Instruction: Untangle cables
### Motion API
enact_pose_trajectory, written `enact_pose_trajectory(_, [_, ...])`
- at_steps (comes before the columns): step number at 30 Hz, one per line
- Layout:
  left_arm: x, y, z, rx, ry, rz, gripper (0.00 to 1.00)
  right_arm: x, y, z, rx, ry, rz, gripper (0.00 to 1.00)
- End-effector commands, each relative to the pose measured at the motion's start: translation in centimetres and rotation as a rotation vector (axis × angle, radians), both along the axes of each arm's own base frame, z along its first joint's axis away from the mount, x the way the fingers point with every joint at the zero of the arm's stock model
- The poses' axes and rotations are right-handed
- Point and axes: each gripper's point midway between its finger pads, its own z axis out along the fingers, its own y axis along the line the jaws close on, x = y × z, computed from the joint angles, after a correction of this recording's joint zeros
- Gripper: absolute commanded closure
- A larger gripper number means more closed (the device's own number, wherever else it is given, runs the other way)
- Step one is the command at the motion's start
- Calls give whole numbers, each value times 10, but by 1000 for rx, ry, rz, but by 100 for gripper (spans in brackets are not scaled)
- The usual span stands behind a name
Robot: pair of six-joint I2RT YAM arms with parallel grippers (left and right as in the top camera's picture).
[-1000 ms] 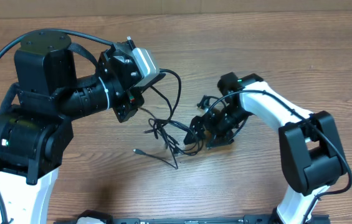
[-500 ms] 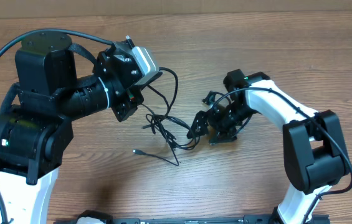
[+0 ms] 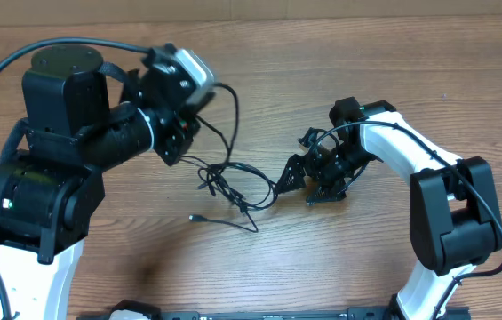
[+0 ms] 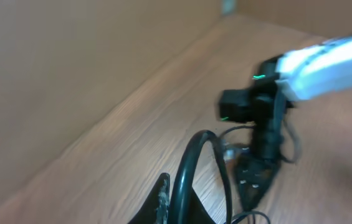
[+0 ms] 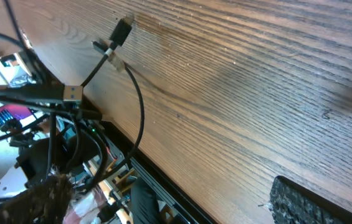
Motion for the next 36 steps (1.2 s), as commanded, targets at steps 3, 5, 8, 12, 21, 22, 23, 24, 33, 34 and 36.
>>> enact_pose_trajectory(3, [20,50,0,-114,119,442,96,6,6,13,46,-56,10,0])
enact_pose_trajectory(5, [19,51,-3,-145,154,466,96,6,12,21,115,-76,29,7])
enact_pose_trajectory(8, [17,51,-5,-161,177,480,96,4,25,40,274,-116,57,23])
enact_pose_trajectory(12, [18,51,-4,-185,189,493,96,7,36,60,408,-114,32,57])
enact_pose_trajectory(21, [28,48,-16,-247,277,543,96,2,58,90,592,-84,23,38])
enact_pose_trajectory(22, [29,46,-19,-248,291,541,96,3,61,93,611,-80,19,39])
enact_pose_trajectory(23, [31,42,-22,-248,308,526,96,5,64,95,622,-65,8,40])
enact_pose_trajectory(24, [32,38,-24,-250,323,508,96,8,66,95,613,-39,-9,40])
enact_pose_trajectory(33, [37,26,-33,-248,363,451,96,27,83,65,354,104,-147,42])
enact_pose_trajectory(34, [37,26,-33,-248,362,451,96,28,83,58,302,109,-168,44])
enact_pose_trajectory(36, [37,27,-33,-245,361,450,96,29,84,50,249,111,-186,45])
